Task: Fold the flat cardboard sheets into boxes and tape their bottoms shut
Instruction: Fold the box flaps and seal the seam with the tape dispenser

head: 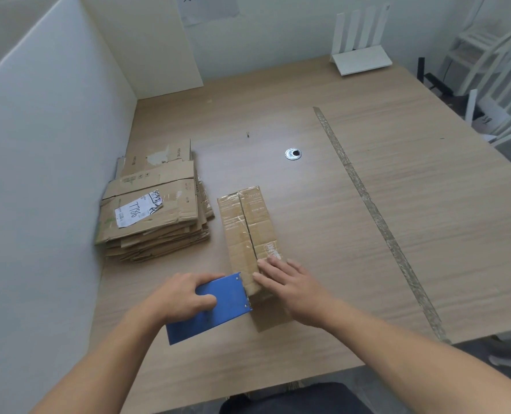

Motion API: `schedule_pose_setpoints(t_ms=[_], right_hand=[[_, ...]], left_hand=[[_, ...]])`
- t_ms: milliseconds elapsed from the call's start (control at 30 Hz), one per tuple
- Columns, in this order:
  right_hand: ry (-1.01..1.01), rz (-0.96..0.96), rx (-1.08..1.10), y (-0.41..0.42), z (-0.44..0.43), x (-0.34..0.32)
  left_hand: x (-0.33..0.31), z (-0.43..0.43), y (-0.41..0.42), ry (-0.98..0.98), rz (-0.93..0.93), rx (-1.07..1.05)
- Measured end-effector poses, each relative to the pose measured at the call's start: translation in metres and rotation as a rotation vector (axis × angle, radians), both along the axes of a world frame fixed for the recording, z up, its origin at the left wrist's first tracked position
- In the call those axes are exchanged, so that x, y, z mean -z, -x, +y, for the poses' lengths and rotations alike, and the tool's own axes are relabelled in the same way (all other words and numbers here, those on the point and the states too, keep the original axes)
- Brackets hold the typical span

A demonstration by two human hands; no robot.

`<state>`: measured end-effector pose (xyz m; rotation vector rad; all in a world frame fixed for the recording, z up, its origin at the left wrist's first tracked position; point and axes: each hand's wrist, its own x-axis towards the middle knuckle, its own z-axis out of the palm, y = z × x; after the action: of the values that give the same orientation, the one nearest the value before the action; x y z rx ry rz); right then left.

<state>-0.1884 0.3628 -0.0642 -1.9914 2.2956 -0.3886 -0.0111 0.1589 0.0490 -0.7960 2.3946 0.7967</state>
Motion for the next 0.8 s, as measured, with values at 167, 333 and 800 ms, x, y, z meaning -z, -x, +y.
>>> schedule_pose_setpoints(t_ms=[167,333,800], right_hand=[[0.076,-0.217,0.068,-0.012,-0.002,0.018],[0.13,-0.209,0.128,-0.014,-0.009,0.023],[0.224,-0.163,0.15,-0.009,-0.01,0.03]], left_hand=[[0.007,-0.002,-0.005,-0.012,0.022,-0.018],[0.012,-0.006,-0.006,-0.005,0.034,-0.049],[0.012,-0.021,-0.014,-0.109,0.039,-0.016]])
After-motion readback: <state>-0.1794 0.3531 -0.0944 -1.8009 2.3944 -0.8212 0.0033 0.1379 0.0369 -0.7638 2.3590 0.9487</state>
